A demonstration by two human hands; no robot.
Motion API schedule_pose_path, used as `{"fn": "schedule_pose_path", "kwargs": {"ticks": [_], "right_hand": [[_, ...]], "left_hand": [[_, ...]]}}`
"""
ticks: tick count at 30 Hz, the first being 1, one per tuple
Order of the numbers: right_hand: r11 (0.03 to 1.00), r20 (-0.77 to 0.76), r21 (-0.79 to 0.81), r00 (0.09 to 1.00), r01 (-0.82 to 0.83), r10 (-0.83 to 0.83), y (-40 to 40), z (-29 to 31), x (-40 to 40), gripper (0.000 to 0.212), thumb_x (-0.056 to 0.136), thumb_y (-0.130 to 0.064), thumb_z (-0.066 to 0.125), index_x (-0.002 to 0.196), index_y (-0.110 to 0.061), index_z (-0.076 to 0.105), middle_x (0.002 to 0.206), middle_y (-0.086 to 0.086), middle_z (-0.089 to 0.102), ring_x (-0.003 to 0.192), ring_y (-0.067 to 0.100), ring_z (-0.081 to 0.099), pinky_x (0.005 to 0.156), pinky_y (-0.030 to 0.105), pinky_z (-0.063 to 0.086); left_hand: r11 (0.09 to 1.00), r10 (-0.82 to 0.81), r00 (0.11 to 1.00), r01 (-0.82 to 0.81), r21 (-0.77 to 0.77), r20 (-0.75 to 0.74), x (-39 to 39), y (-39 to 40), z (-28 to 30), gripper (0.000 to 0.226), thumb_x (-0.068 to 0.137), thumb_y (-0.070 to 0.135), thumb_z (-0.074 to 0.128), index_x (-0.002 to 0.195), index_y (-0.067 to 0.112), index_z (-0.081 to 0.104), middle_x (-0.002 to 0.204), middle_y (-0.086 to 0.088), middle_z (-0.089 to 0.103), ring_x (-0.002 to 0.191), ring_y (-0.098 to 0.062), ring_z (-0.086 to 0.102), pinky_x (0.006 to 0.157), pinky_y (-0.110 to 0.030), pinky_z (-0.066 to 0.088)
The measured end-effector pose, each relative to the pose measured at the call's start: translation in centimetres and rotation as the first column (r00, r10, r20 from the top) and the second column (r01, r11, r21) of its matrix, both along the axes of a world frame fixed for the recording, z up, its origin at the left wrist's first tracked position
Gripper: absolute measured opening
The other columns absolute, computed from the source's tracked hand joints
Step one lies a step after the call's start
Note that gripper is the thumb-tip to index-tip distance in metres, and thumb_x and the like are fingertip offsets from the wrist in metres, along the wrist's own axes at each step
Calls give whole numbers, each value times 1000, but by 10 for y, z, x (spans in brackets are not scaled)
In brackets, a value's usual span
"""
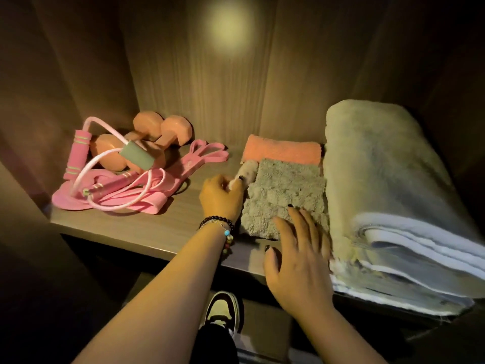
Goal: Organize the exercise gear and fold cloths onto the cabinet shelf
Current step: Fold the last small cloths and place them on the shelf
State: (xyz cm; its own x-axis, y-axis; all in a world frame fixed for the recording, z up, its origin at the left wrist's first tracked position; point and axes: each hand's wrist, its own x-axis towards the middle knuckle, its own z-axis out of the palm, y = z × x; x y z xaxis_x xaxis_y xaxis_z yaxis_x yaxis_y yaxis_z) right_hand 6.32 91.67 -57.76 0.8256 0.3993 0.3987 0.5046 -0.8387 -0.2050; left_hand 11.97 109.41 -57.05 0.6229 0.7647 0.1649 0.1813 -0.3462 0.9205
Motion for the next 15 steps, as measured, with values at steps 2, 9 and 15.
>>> {"fn": "schedule_pose_path", "kwargs": {"ticks": [2, 9, 15], "right_hand": [[1000, -2, 4, 1000, 9, -9, 1, -1, 2, 56, 78, -38, 44, 130, -21, 55, 145, 6, 46, 135, 28, 41, 107, 52, 33], [998, -9, 57, 999, -36, 36, -2, -2, 5, 55, 76, -32, 59, 130, -18, 59, 143, 9, 49, 134, 30, 43, 105, 56, 38], [992, -54, 112, 997, -54, 60, -5, -5, 6, 52, 82, -23, 61, 133, -21, 53, 149, 4, 41, 141, 24, 31, 110, 55, 33]], "left_hand": [[1000, -10, 1000, 10, -4, 2, 10, 0, -2, 23, 80, 32, 70, 71, 11, 65, 81, -9, 68, 76, -24, 62, 67, -30, 45], [997, 0, 995, 8, 83, -100, 19, 3, -3, 39, 89, 33, 58, 53, 19, 61, 96, -7, 63, 85, -8, 46, 69, -20, 27], [980, -138, 985, 152, 131, -107, -3, 13, 5, 49, 99, 25, 41, 60, 0, 55, 83, -17, 63, 89, -32, 56, 65, -32, 31]]}}
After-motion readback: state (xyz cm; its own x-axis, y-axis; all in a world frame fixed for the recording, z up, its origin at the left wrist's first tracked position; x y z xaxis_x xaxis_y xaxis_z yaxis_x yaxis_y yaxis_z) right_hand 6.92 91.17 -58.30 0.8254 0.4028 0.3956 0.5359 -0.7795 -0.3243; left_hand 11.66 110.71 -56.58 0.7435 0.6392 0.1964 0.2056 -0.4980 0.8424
